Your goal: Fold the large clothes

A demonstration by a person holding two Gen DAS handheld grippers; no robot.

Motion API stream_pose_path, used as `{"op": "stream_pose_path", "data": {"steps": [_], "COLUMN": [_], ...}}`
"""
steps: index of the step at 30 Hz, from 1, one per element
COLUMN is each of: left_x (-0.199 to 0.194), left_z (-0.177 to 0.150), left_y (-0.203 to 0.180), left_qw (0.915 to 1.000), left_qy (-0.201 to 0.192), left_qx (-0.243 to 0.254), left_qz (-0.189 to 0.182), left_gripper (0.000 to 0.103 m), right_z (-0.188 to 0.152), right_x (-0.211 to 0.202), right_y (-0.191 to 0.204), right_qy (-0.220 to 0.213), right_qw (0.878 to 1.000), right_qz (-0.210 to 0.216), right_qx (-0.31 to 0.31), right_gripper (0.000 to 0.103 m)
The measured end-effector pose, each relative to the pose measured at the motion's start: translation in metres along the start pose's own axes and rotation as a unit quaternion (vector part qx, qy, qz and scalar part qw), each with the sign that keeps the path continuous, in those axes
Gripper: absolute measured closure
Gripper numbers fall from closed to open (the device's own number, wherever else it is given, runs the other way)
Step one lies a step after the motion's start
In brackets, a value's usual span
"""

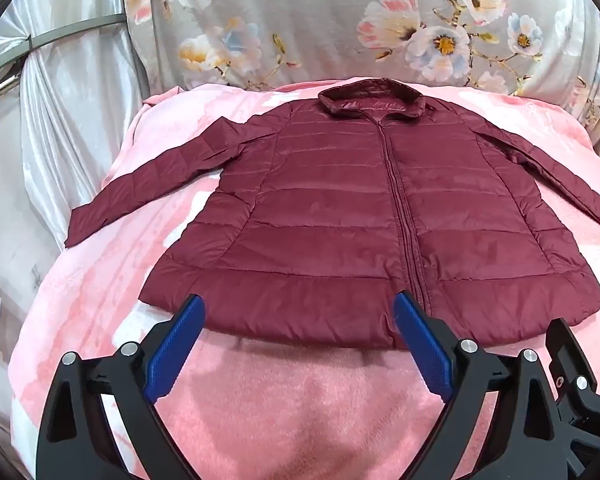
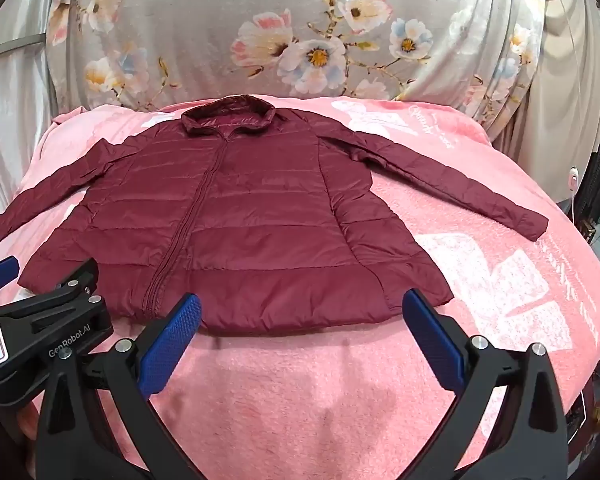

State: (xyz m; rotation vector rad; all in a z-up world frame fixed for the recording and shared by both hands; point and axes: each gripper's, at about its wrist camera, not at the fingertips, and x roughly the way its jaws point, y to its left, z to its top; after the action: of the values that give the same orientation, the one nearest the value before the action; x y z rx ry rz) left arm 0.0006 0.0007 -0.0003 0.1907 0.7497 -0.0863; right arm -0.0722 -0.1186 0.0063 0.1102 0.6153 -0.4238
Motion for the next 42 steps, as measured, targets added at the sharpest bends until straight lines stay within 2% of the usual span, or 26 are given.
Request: {"op": "stream_pose_path", "data": {"steps": [42], "left_x": [-0.015], "left_z": [-0.006], "left_y": [0.011], "left_qw": [1.0], "left_qy": [0.001], "left_qx": [-0.008], "left_qz": [0.001], "left_gripper": [0.011], "right_z": [0.0], "right_x": [-0.016], "right_y": [0.001], "right_qy": [-0.001], "right_qw": [1.0], "right_qz": [0.001], "right_qx": [0.002], "right_gripper": [0.005]}}
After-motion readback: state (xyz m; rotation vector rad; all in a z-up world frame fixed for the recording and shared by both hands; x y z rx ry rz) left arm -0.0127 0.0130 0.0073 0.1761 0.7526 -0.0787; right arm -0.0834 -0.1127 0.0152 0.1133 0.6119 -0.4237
